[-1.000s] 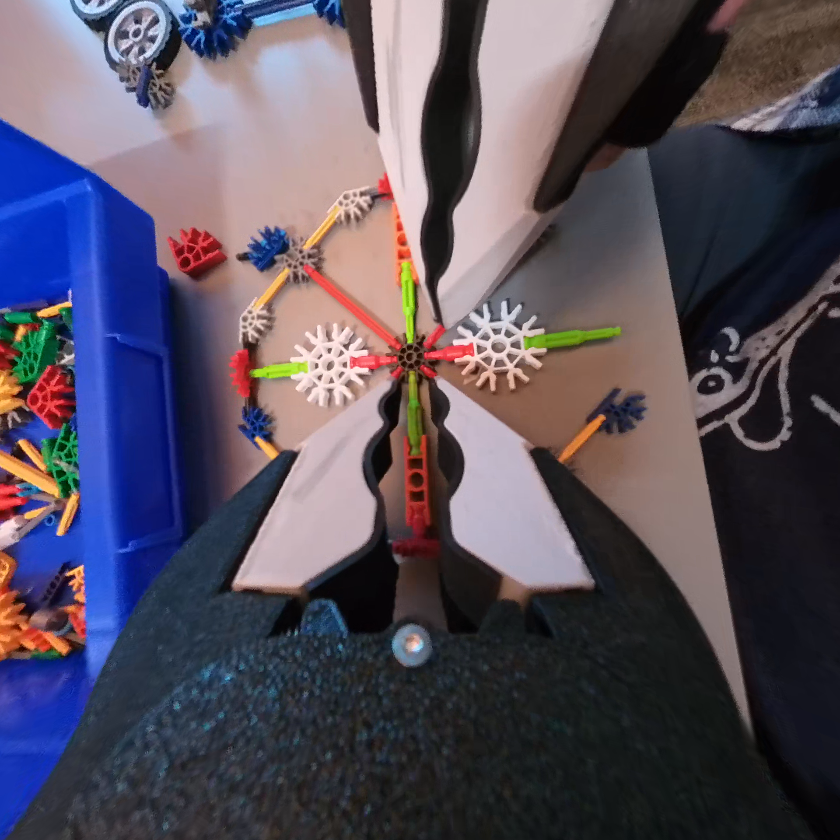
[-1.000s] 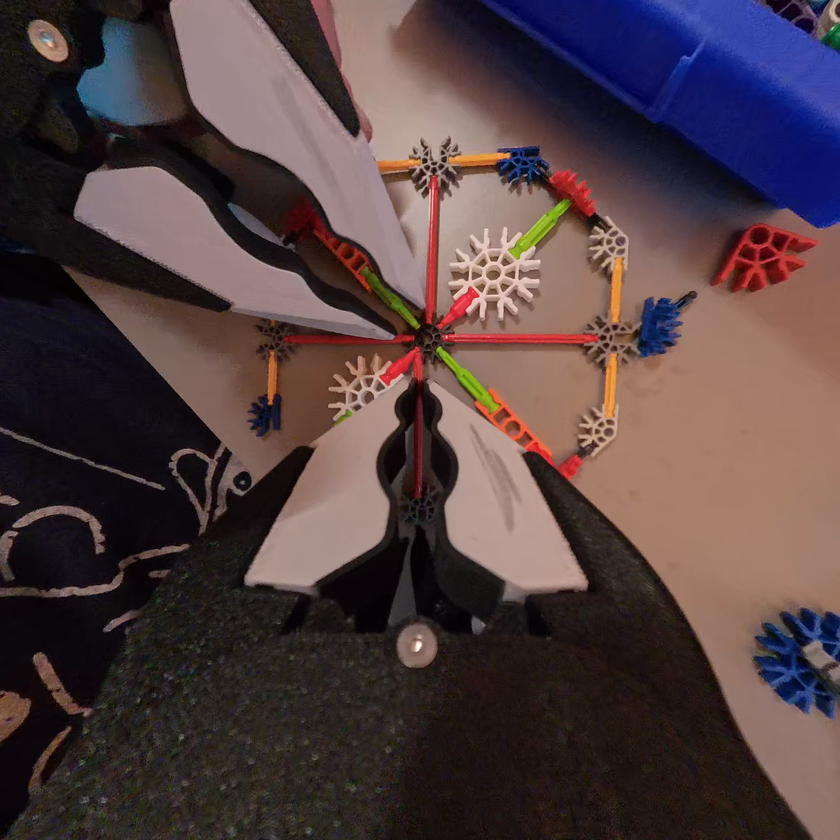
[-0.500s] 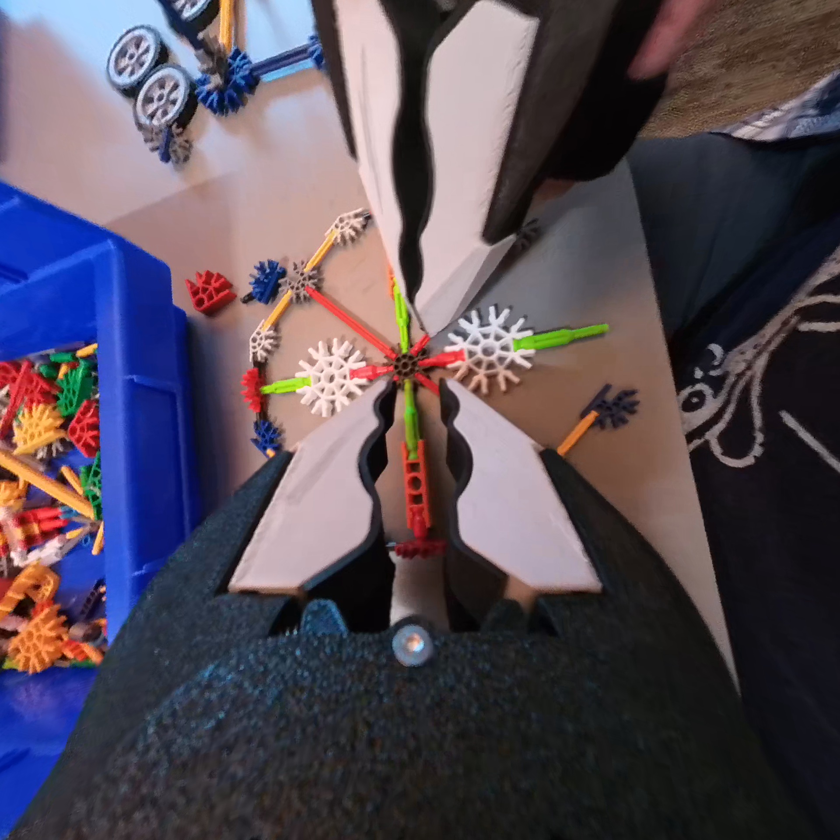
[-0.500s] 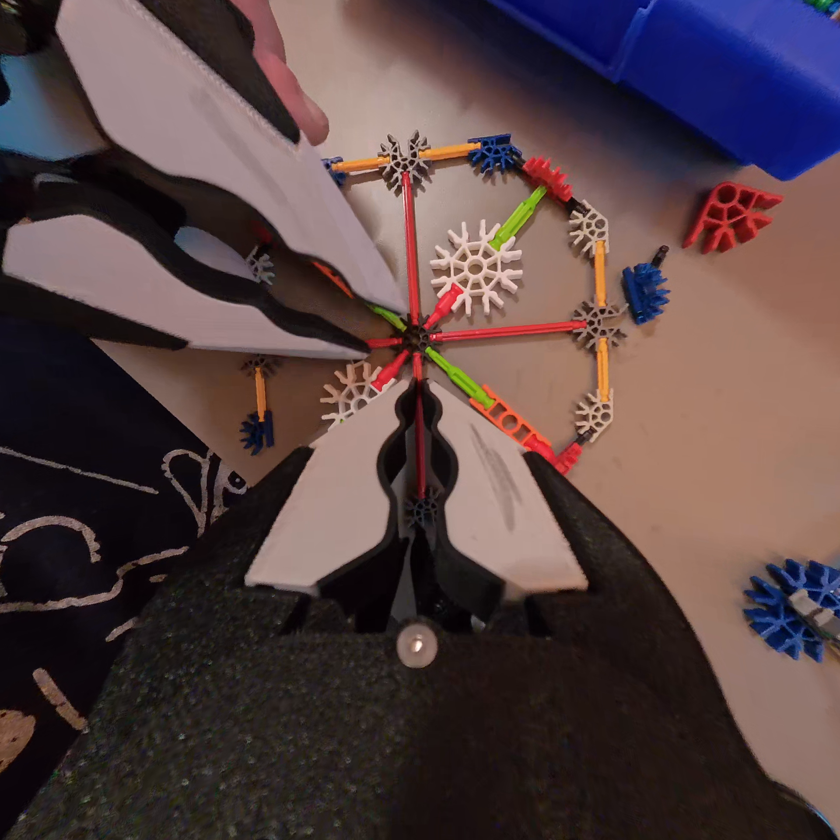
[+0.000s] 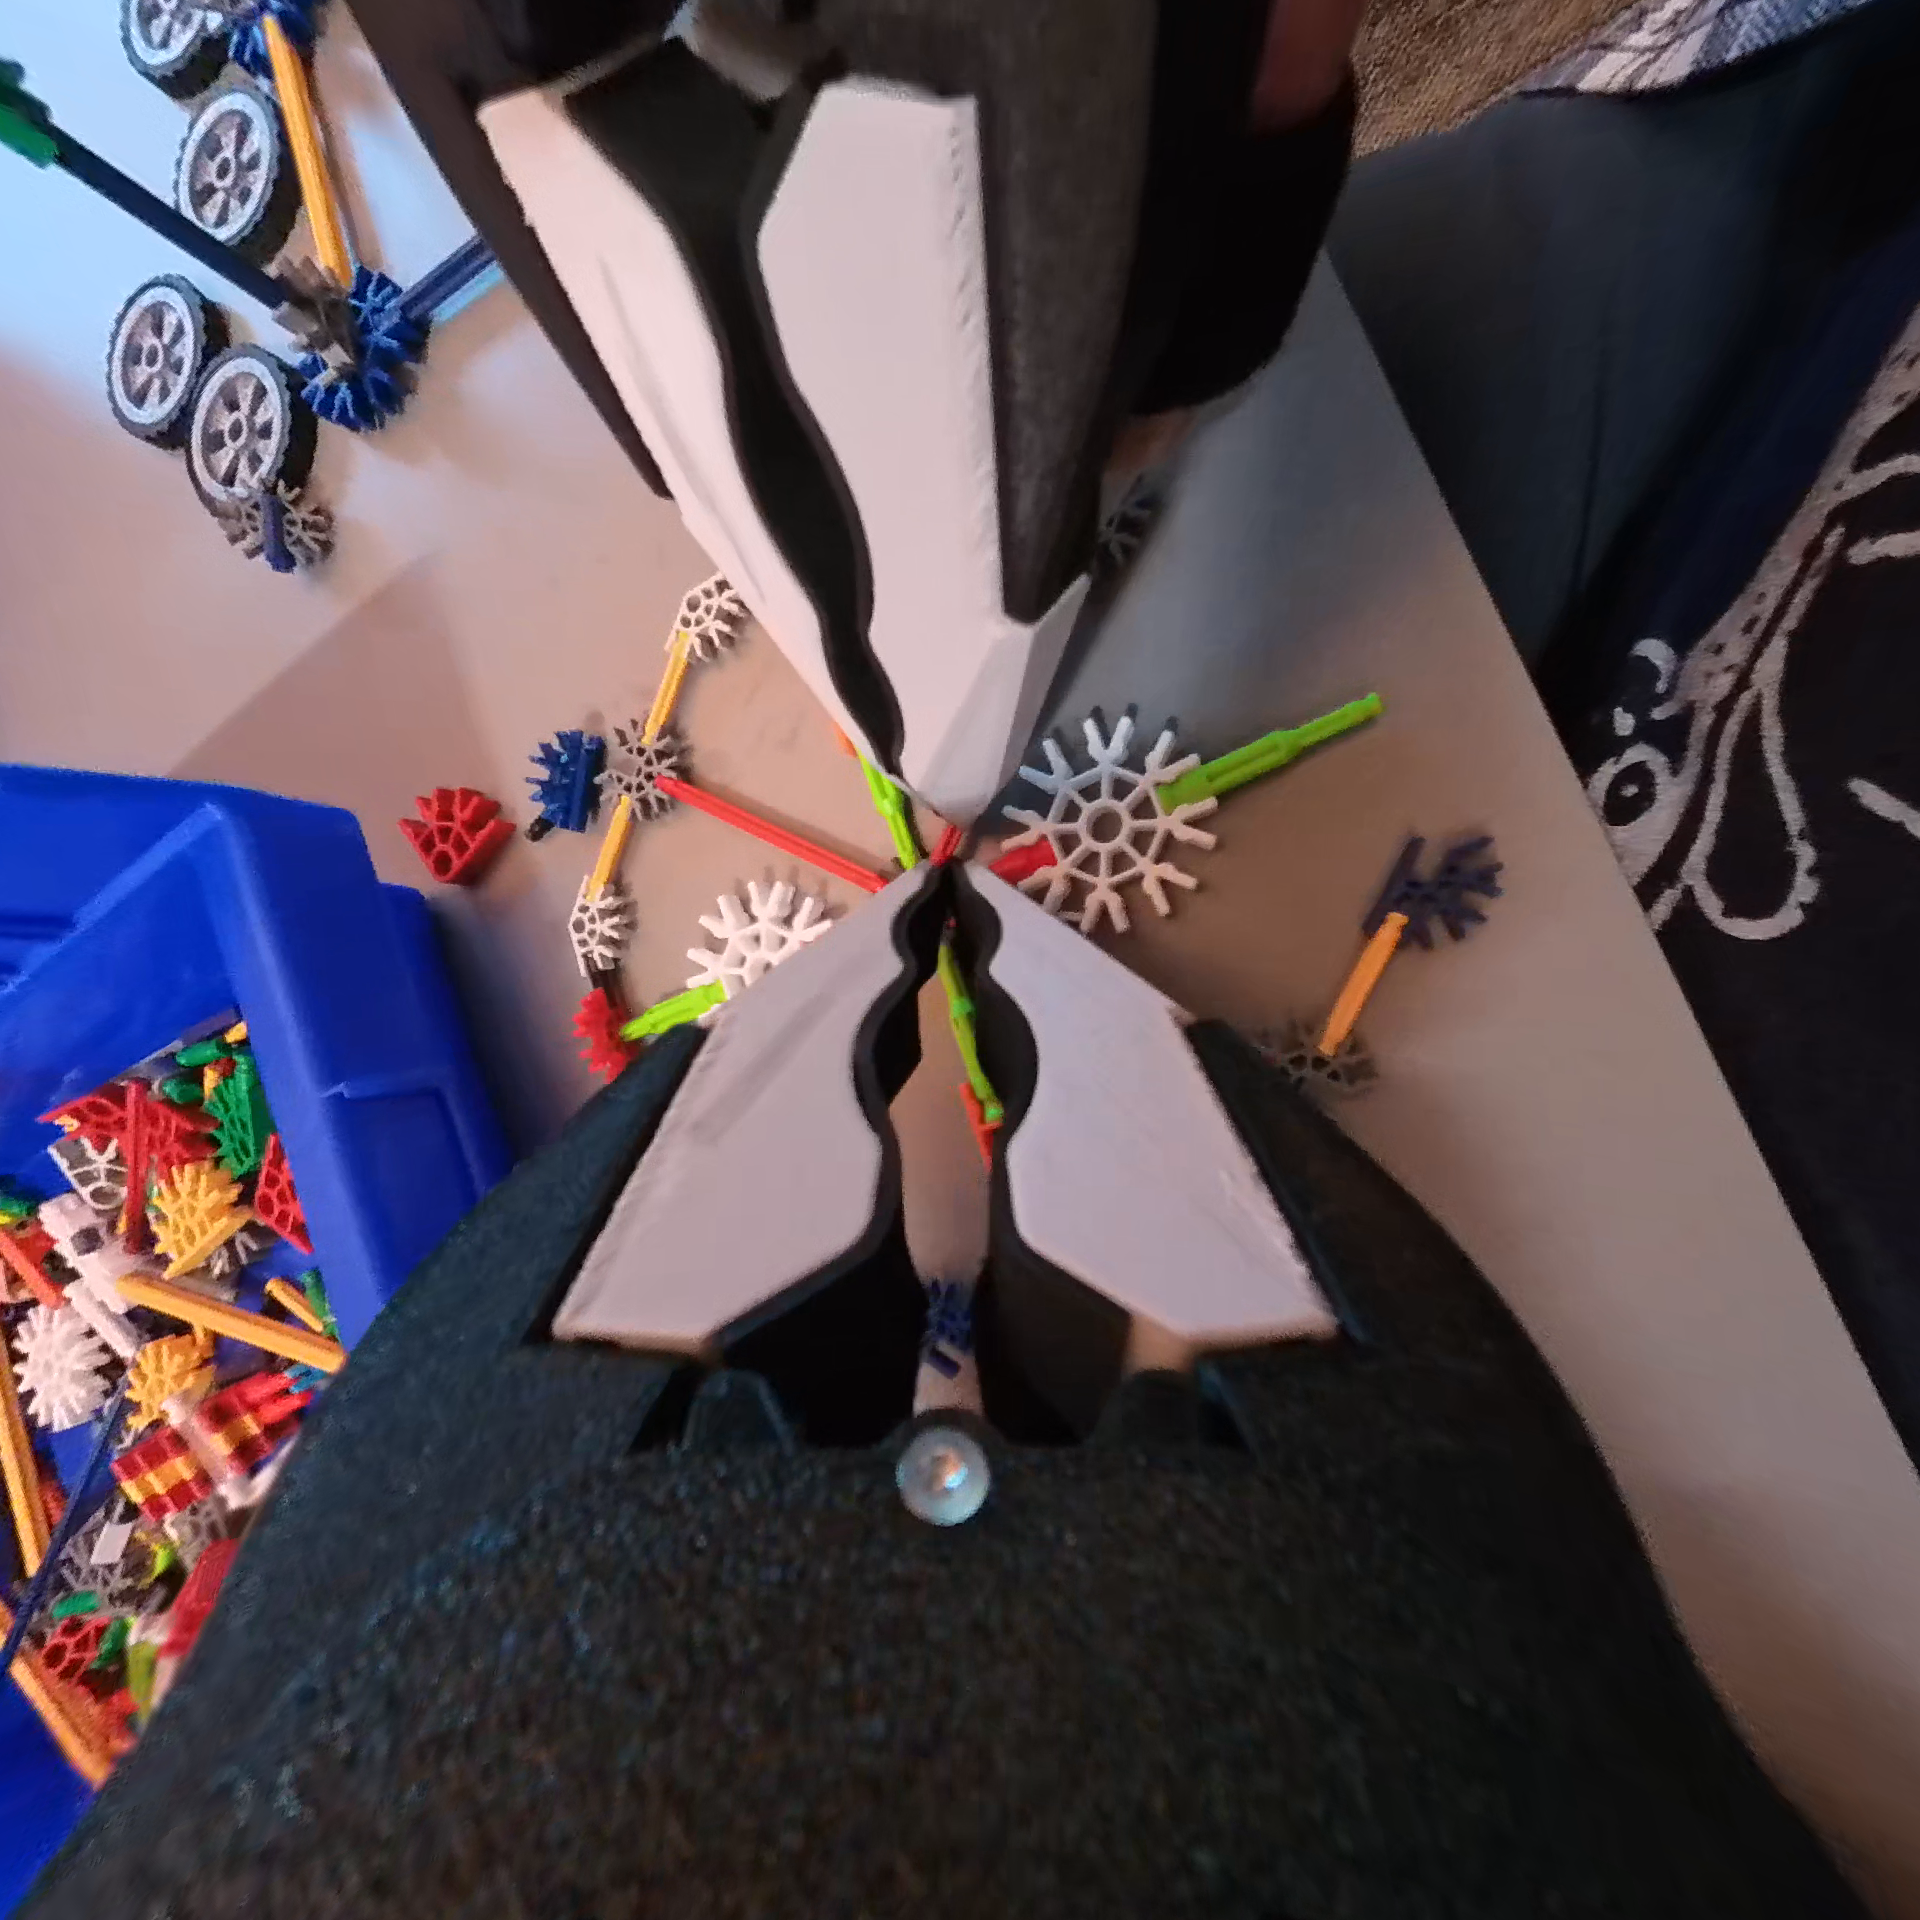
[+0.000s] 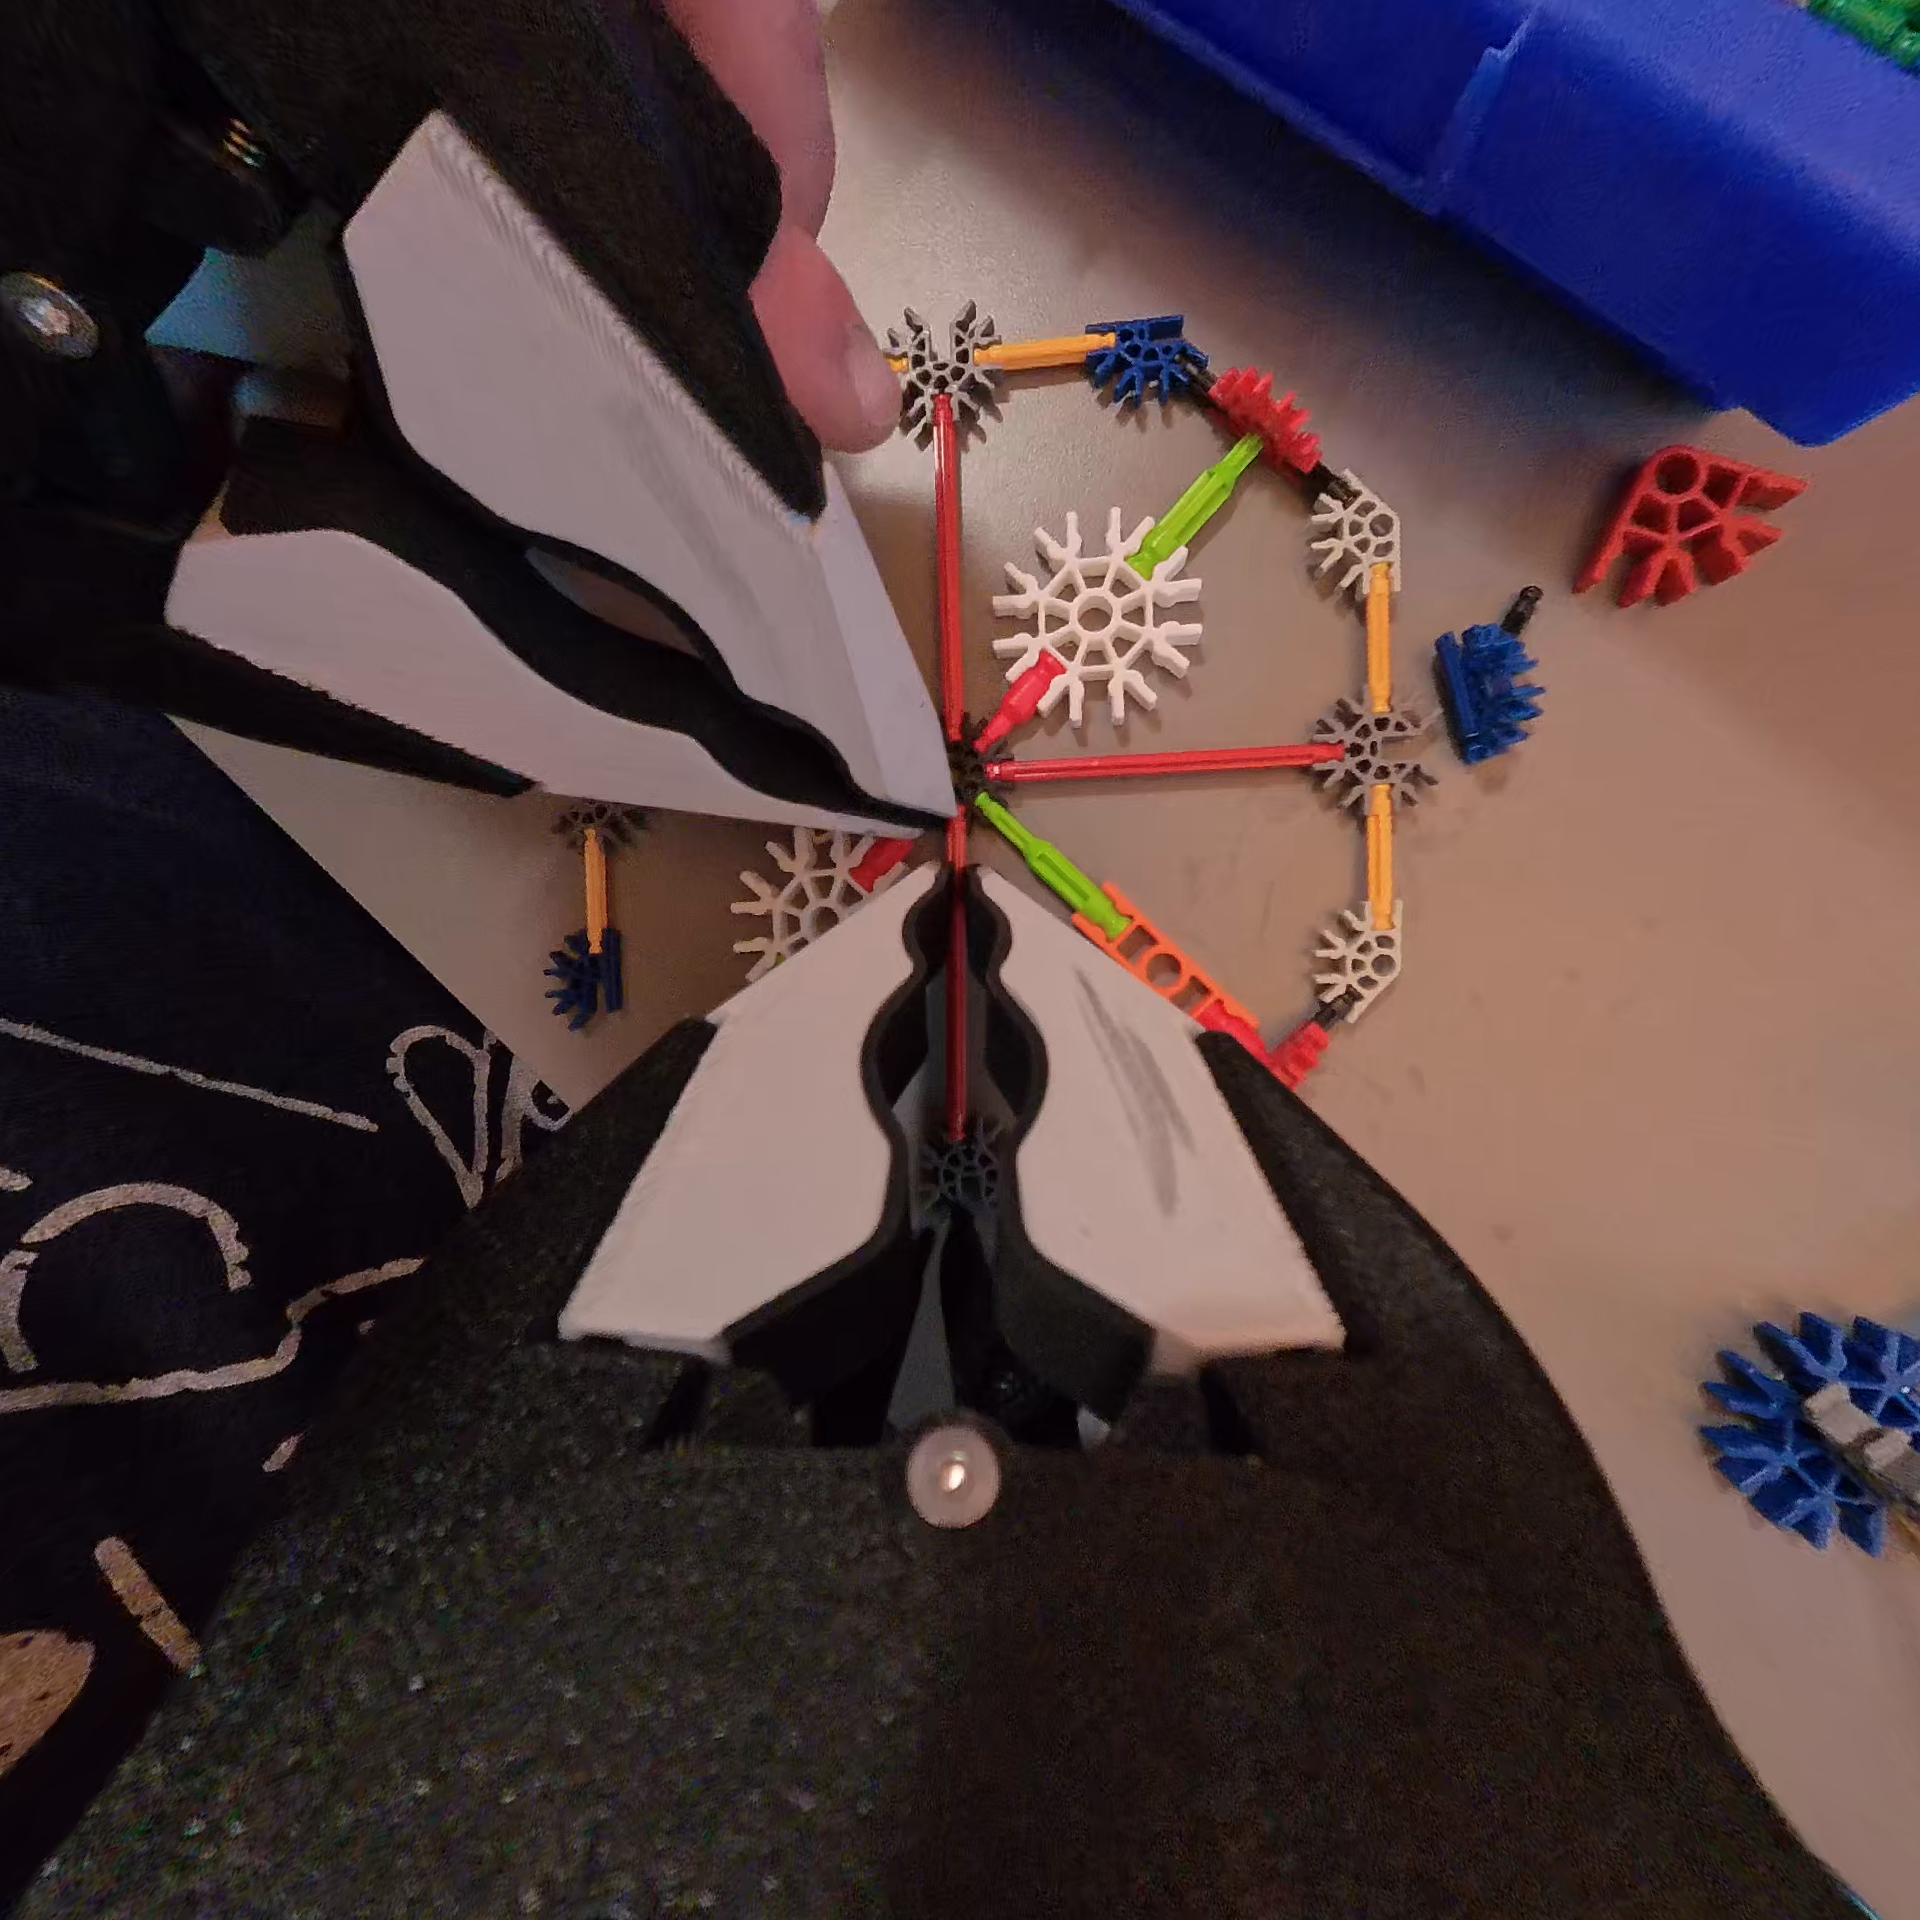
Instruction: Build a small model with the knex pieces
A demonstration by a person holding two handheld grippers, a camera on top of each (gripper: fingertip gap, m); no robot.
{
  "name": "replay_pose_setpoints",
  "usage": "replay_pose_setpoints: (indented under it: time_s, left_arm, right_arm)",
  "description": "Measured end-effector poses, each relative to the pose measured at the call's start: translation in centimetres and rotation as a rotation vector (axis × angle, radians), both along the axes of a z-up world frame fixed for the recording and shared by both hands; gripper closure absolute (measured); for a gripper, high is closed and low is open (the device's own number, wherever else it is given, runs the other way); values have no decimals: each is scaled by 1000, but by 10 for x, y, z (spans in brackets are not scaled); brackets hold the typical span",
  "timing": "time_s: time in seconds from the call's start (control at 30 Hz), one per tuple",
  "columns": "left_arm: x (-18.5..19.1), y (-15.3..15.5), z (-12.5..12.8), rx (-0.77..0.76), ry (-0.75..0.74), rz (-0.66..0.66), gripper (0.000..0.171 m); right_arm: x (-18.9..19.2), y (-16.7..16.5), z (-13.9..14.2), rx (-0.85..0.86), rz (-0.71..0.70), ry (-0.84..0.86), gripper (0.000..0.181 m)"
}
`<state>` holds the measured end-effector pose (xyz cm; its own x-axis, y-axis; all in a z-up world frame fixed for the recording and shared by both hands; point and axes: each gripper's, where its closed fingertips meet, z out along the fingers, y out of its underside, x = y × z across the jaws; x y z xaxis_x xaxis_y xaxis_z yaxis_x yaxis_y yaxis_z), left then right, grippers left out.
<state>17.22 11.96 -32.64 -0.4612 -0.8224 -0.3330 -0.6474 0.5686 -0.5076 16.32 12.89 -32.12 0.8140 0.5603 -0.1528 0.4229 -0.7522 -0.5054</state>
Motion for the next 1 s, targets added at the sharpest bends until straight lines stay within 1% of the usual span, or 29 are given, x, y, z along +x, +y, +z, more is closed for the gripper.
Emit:
replay_pose_setpoints:
  time_s: [0.3,0.37,0.6,0.7,0.83,1.0]
  left_arm:
    - [0,-2,-1,-8,17,-24,171]
    - [-1,-2,-1,10,21,-40,171]
    - [-2,0,-1,-1,98,-68,171]
    - [-3,1,0,30,85,-85,170]
    - [-4,3,0,19,78,-76,169]
    - [-5,6,1,59,81,-83,167]
  right_arm:
    - [1,1,0,4,7,13,181]
    - [1,0,0,2,11,14,181]
    - [2,0,-1,-7,16,24,181]
    - [2,0,-1,2,8,41,181]
    - [1,0,0,7,6,63,181]
    - [3,0,0,7,15,62,181]
